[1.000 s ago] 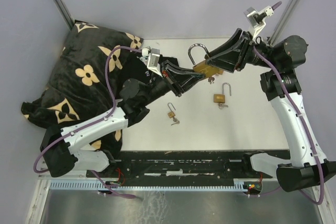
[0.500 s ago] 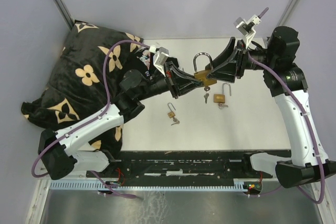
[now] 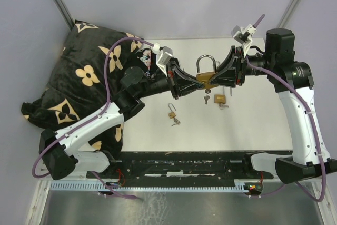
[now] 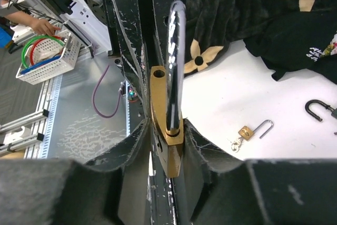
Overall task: Lock with the key
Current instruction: Lock the lock.
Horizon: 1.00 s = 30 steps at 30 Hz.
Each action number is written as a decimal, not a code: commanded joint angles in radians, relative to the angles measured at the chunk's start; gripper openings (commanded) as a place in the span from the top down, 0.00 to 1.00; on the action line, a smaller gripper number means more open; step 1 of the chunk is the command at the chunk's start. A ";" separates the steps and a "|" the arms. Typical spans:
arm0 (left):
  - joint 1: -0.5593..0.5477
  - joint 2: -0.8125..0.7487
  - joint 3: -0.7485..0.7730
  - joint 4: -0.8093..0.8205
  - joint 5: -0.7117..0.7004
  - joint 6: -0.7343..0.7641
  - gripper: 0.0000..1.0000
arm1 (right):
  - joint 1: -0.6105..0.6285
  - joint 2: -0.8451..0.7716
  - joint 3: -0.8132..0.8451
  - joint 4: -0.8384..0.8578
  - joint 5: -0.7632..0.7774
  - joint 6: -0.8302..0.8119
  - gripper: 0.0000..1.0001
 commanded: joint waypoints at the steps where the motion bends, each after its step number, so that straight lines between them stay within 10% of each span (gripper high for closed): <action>1: 0.006 -0.011 0.078 0.078 0.022 0.050 0.97 | 0.005 -0.023 0.004 0.057 -0.024 0.013 0.59; 9: 0.011 -0.014 0.085 0.048 0.038 0.060 0.93 | 0.005 -0.031 -0.024 0.144 -0.069 0.059 0.90; 12: 0.012 -0.010 0.075 0.091 0.034 0.022 0.66 | 0.005 -0.045 -0.051 0.177 -0.081 0.062 0.97; 19: 0.010 0.050 0.077 0.213 0.093 -0.076 0.57 | 0.006 -0.093 -0.181 0.525 -0.103 0.325 0.98; 30: 0.011 0.023 0.019 0.152 0.134 -0.037 0.51 | 0.002 -0.086 -0.149 0.543 -0.094 0.344 0.98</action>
